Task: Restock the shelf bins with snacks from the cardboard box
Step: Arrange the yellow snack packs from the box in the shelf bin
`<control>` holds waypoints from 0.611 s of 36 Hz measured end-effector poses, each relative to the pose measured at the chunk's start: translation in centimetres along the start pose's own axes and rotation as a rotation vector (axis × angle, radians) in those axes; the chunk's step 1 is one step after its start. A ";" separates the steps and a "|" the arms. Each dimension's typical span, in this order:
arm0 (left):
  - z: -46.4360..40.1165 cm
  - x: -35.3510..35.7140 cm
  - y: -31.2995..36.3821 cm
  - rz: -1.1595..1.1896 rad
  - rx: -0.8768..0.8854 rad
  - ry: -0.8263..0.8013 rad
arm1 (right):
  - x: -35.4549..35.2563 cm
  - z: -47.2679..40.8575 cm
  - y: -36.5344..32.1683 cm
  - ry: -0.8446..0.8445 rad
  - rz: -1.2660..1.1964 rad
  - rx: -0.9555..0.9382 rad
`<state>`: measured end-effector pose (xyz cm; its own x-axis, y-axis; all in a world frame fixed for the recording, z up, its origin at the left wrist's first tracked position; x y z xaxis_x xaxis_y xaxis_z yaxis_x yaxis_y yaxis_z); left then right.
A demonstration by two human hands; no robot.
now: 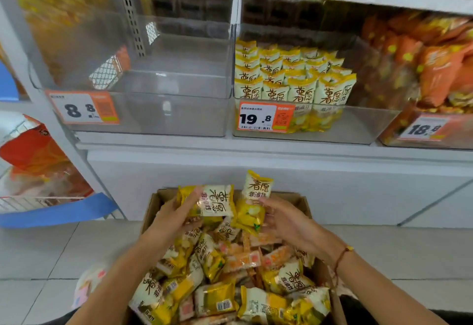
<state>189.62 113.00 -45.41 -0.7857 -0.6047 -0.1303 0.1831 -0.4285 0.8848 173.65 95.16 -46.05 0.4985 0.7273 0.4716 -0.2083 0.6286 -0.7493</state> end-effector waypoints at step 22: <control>0.8 9.2 19.9 0.434 0.291 -0.303 | -3.2 11.3 -25.6 0.671 0.949 -0.915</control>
<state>185.57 99.43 -28.68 -0.8166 -0.4471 0.3652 0.3887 0.0419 0.9204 167.87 79.83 -23.10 0.8221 0.3373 -0.4586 -0.2080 -0.5718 -0.7936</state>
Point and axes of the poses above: each hand's wrist, its own z-axis away from the middle knuckle, its own x-axis out of the palm, y = z × x, the point moved 1 cm from there along -z, towards the middle knuckle, and after that the axes turned 14 degrees about -z, right-handed, at the moved point
